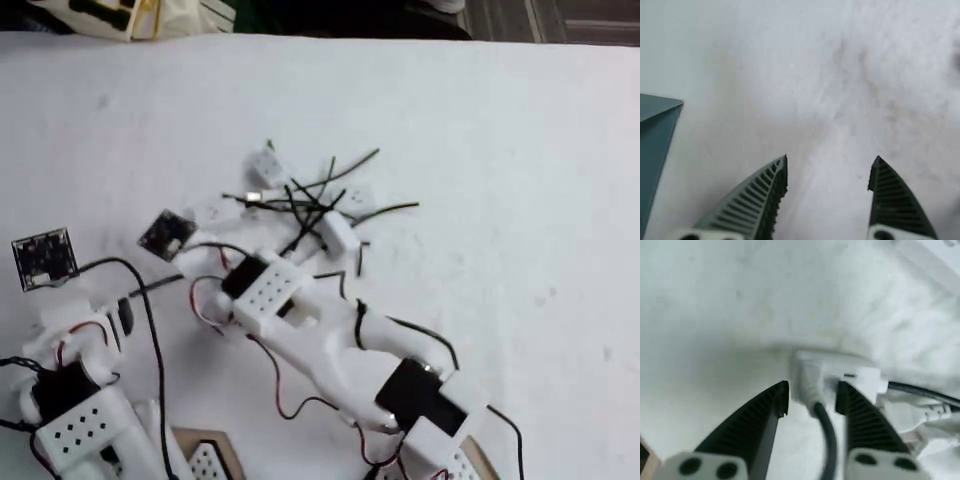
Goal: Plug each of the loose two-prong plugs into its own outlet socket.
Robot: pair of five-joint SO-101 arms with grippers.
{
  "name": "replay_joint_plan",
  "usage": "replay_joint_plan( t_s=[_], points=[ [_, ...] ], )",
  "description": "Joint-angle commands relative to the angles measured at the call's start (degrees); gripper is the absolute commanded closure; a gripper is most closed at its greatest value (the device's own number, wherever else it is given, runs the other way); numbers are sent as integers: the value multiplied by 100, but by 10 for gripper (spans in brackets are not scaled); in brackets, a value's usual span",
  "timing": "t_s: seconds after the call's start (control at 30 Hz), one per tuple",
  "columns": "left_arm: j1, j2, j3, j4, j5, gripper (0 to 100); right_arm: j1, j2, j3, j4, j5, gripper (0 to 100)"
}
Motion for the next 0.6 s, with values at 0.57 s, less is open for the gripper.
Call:
replay_joint_plan(
  t_s=[0.57],
  points=[
    [84,-66,97,-325,-44,732,-13,-488,-79,338,809,784]
  ],
)
